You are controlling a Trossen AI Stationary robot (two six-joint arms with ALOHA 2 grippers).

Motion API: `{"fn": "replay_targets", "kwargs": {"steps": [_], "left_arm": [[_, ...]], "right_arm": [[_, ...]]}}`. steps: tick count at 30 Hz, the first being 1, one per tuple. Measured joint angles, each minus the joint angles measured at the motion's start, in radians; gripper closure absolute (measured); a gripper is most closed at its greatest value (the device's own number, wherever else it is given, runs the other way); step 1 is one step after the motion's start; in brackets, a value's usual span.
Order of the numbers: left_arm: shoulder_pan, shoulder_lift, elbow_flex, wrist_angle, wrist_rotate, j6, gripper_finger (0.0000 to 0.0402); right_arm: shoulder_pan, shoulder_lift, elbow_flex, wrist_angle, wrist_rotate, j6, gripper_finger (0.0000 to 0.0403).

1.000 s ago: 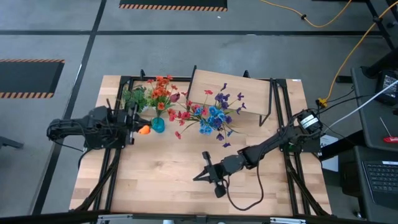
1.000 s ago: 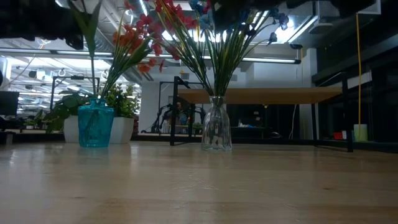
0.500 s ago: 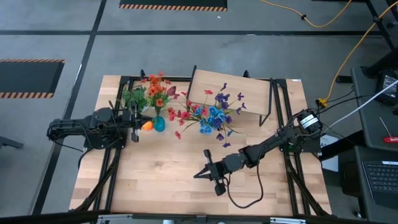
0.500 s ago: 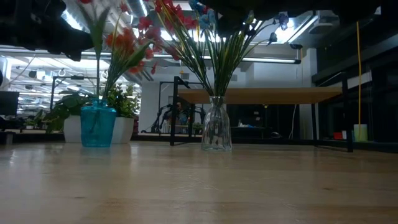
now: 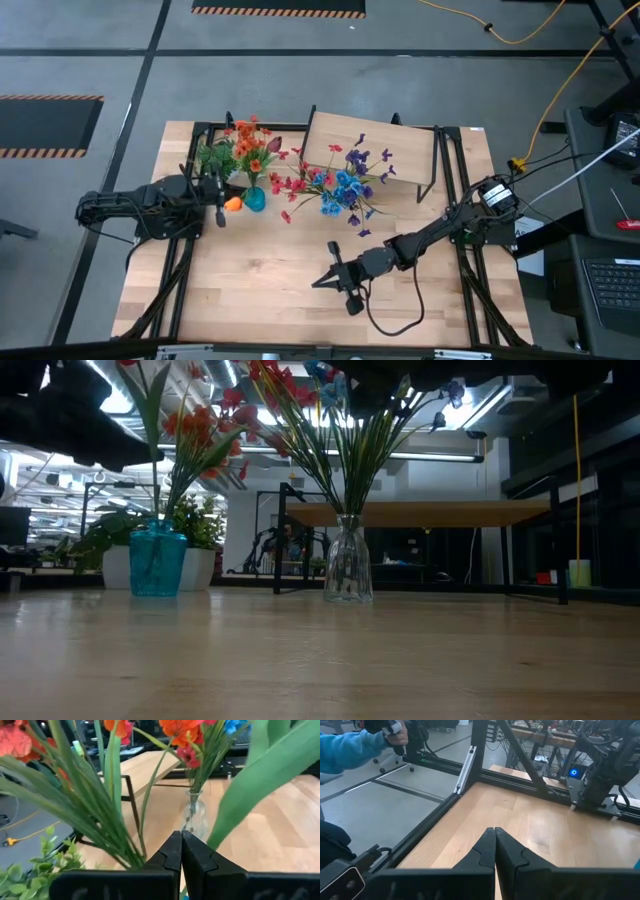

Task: Pick and place flowers into a vace then onto a shelf
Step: Put the transparent vase with flowers on the shelf

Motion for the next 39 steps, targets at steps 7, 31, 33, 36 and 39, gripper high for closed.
{"fn": "replay_targets", "kwargs": {"steps": [7, 31, 33, 36, 39], "left_arm": [[0.000, 0.000, 0.000, -0.036, -0.018, -0.001, 0.0399], [0.000, 0.002, 0.051, -0.085, 0.018, -0.138, 0.0400], [0.000, 0.003, 0.051, -0.112, -0.025, -0.143, 0.0400], [0.000, 0.013, 0.051, -0.151, -0.071, -0.172, 0.0398], [0.000, 0.021, 0.051, -0.151, -0.085, -0.216, 0.0398]], "right_arm": [[0.000, 0.001, 0.000, 0.000, 0.000, -0.002, 0.0401], [0.000, -0.034, 0.000, -0.043, 0.026, 0.034, 0.0401], [0.000, -0.034, 0.000, -0.043, 0.026, 0.041, 0.0401], [0.000, -0.034, 0.000, -0.044, 0.027, 0.041, 0.0401], [0.000, -0.034, 0.000, -0.048, 0.027, 0.039, 0.0401]]}}
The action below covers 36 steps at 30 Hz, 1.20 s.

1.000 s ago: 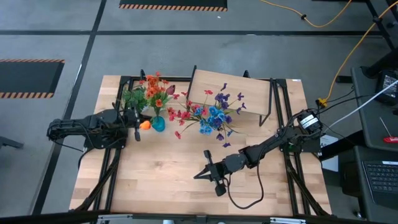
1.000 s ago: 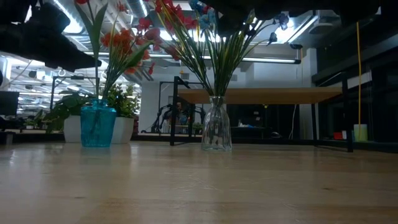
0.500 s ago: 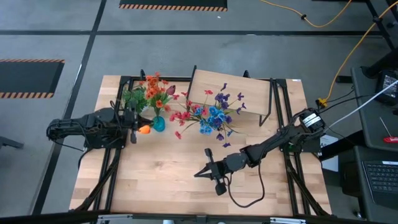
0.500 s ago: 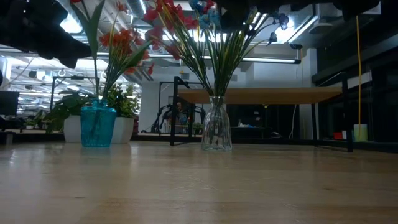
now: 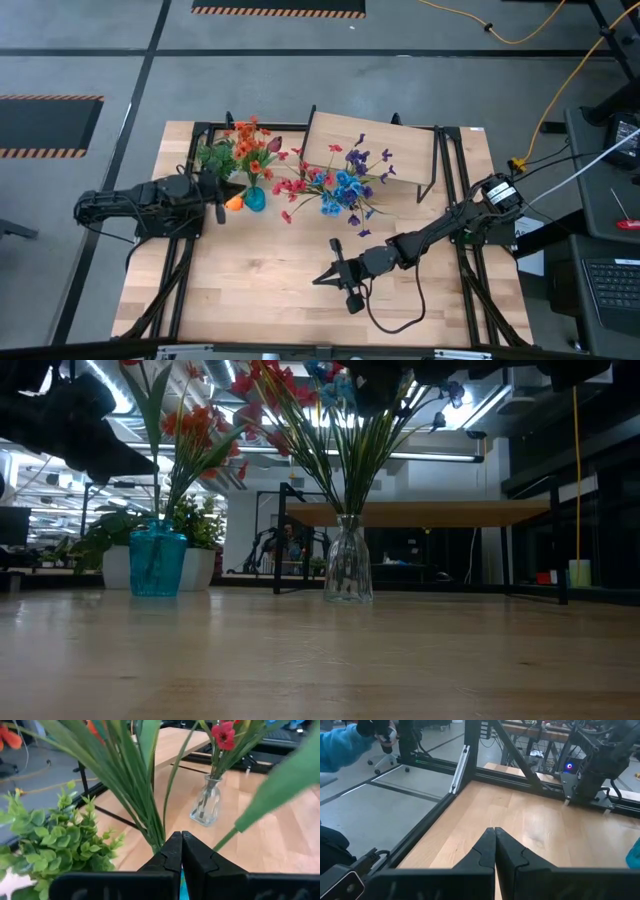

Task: Pick and place flowers into a vace then onto a shelf
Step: Put the transparent vase with flowers on the shelf

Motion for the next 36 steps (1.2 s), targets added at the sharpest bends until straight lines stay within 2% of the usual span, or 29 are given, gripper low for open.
{"fn": "replay_targets", "kwargs": {"steps": [3, 7, 16, 20, 28, 32, 36], "left_arm": [[0.000, 0.008, 0.000, 0.000, -0.001, -0.046, 0.0390], [0.000, 0.008, 0.000, 0.000, -0.006, -0.061, 0.0359], [0.000, 0.009, -0.007, 0.017, 0.068, -0.117, 0.0246], [0.000, 0.009, -0.041, 0.022, 0.082, -0.068, 0.0209], [0.000, 0.009, -0.063, 0.028, 0.056, -0.031, 0.0199], [0.000, 0.009, -0.063, 0.044, 0.057, 0.005, 0.0201], [0.000, 0.009, -0.063, 0.053, 0.088, 0.006, 0.0201]], "right_arm": [[0.000, 0.000, 0.000, -0.002, 0.000, -0.012, 0.0401], [0.000, 0.000, 0.000, -0.002, 0.000, -0.014, 0.0401], [0.000, 0.000, 0.000, -0.001, 0.000, -0.012, 0.0401], [0.000, 0.000, 0.000, -0.009, 0.000, -0.012, 0.0401], [0.000, -0.002, 0.000, -0.016, 0.000, 0.010, 0.0401], [0.006, -0.027, 0.000, -0.092, 0.008, 0.074, 0.0401], [0.058, -0.099, 0.000, -0.242, 0.175, 0.123, 0.0401]]}}
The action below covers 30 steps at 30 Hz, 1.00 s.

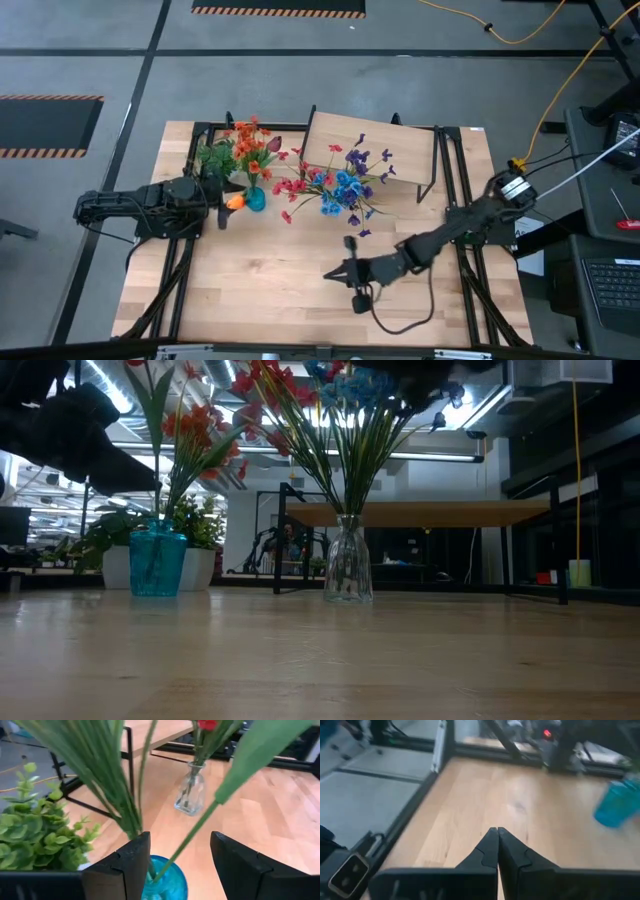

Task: Pick and place flowers into a vace then onto a shelf
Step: Put the transparent vase with flowers on the shelf

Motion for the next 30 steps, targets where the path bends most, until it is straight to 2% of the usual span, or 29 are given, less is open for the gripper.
{"fn": "replay_targets", "kwargs": {"steps": [3, 7, 13, 21, 25, 30], "left_arm": [[0.000, 0.000, 0.000, 0.000, 0.040, 0.000, 0.0203], [0.000, 0.000, 0.000, 0.000, 0.068, 0.007, 0.0203], [0.000, 0.000, 0.000, 0.009, 0.067, 0.008, 0.0203], [0.000, 0.000, -0.001, 0.013, 0.105, 0.008, 0.0203], [0.000, 0.000, -0.001, 0.013, 0.120, -0.003, 0.0203], [0.000, 0.000, -0.001, 0.013, 0.125, -0.019, 0.0203]], "right_arm": [[0.052, -0.052, 0.000, -0.116, 0.104, 0.042, 0.0401], [0.097, -0.084, -0.064, -0.076, 0.201, 0.050, 0.0401], [0.067, -0.095, -0.266, 0.201, 0.210, 0.084, 0.0401], [-0.032, -0.129, -0.518, 0.624, 0.209, 0.019, 0.0388], [-0.074, -0.129, -0.574, 0.662, 0.206, 0.022, 0.0366], [-0.124, -0.129, -0.578, 0.656, 0.144, 0.013, 0.0310]]}}
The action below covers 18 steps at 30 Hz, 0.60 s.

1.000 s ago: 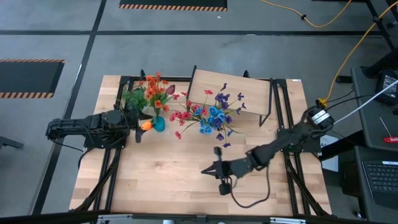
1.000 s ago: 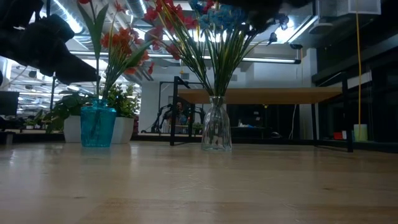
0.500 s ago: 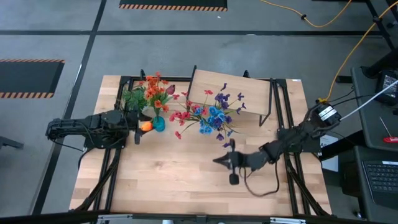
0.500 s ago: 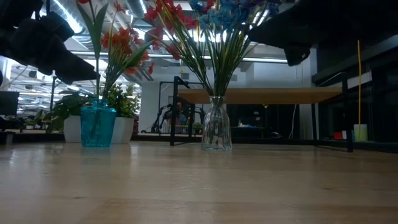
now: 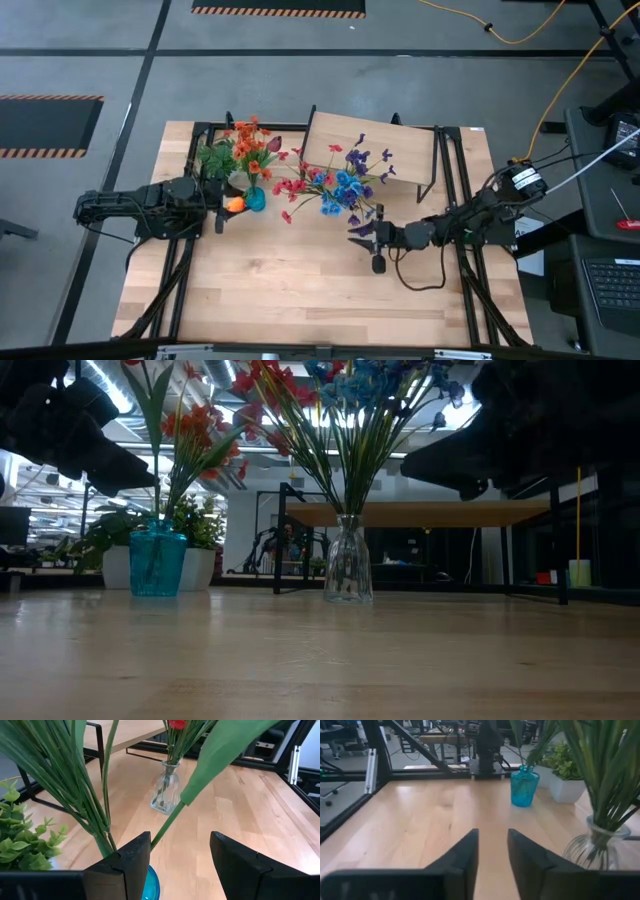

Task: Pick and place flowers into a vace then onto a shelf
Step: Put the transparent vase with flowers on the shelf

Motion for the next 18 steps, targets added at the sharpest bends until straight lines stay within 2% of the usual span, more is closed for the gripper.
{"fn": "replay_targets", "kwargs": {"steps": [3, 10, 18], "left_arm": [[0.000, 0.000, 0.000, 0.000, 0.011, -0.003, 0.0203], [0.000, 0.000, 0.000, 0.000, 0.013, -0.036, 0.0204], [0.000, 0.000, 0.000, 0.000, 0.012, -0.036, 0.0204]], "right_arm": [[-0.035, 0.000, 0.002, 0.000, -0.050, -0.018, 0.0273], [-0.105, 0.001, 0.002, -0.041, -0.057, 0.009, 0.0198], [-0.179, 0.001, 0.002, -0.045, -0.057, -0.025, 0.0153]]}}
